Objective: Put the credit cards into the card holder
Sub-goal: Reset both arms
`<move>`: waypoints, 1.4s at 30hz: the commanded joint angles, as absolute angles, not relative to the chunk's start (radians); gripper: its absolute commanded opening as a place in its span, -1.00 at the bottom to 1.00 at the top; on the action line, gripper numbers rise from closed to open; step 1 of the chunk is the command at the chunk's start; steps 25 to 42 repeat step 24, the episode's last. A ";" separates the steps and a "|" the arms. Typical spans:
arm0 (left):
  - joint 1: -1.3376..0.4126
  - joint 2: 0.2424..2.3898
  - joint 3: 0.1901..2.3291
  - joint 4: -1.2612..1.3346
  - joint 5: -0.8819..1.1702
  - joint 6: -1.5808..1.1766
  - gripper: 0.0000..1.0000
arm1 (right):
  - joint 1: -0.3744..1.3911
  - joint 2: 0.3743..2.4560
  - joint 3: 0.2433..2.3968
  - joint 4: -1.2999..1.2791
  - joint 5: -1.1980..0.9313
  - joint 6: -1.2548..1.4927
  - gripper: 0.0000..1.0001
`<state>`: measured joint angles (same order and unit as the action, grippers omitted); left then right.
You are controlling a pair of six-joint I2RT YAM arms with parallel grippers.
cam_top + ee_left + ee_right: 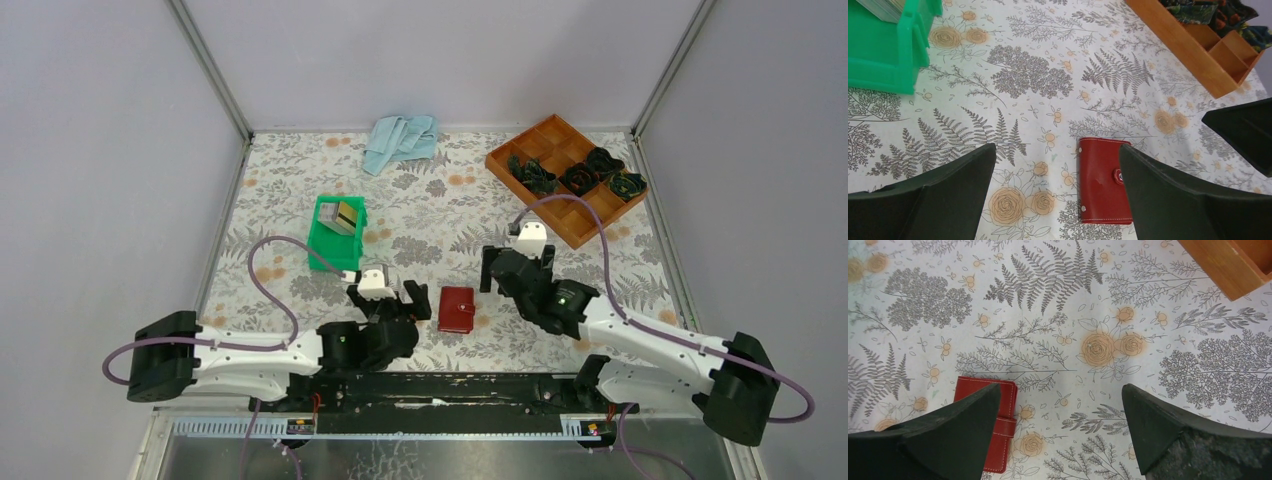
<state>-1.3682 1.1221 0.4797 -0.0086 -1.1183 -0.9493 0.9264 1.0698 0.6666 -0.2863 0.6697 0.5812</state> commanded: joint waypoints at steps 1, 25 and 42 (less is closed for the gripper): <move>-1.374 1.035 0.494 -0.096 -1.163 -0.923 1.00 | 0.921 0.980 0.660 -0.310 0.706 0.605 0.98; -1.373 0.962 0.485 -0.043 -1.196 -0.765 1.00 | 0.921 0.921 0.641 -0.292 0.813 0.542 0.98; -1.373 0.962 0.485 -0.043 -1.196 -0.765 1.00 | 0.921 0.921 0.641 -0.292 0.813 0.542 0.98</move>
